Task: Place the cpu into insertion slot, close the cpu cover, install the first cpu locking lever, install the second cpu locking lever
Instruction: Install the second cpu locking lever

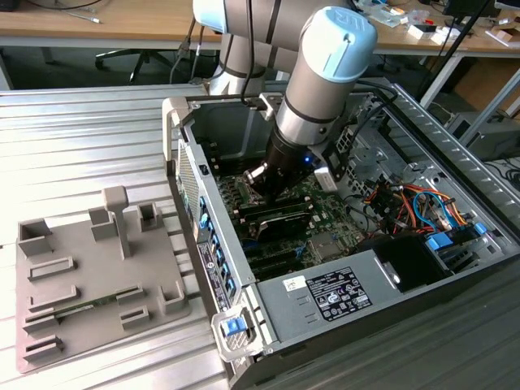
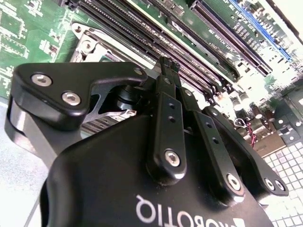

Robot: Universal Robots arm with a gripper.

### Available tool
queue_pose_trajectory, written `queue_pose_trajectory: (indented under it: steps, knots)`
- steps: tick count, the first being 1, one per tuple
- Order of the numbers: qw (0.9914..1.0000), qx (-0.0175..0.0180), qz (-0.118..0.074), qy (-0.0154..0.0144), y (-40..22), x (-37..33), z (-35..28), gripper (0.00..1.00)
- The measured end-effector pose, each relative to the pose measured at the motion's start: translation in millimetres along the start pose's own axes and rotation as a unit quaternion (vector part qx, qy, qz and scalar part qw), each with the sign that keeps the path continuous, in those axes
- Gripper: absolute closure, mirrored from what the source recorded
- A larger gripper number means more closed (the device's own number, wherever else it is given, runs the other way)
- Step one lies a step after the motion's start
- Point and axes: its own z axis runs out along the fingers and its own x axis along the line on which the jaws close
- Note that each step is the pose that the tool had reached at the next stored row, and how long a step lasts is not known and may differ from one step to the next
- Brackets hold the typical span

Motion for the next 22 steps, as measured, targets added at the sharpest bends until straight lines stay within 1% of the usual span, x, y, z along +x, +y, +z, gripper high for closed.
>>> queue_pose_trajectory:
  steps: [4, 8, 15, 17, 19, 22]
  knots:
    - [1.00000, 0.0000, 0.000, 0.0000, 0.3, 4.0, 1.0, 0.89]
    - [1.00000, 0.0000, 0.000, 0.0001, 0.4, 5.9, 2.6, 0.89]
    - [1.00000, 0.0001, 0.000, 0.0001, 1.9, 13.5, 4.7, 0.89]
    - [1.00000, 0.0000, 0.000, 0.0000, 3.4, 16.9, 5.8, 0.89]
    - [1.00000, 0.0000, 0.000, 0.0001, 4.7, 18.1, 6.7, 0.89]
    - [1.00000, 0.0001, 0.000, 0.0001, 9.7, 19.9, 9.4, 0.89]
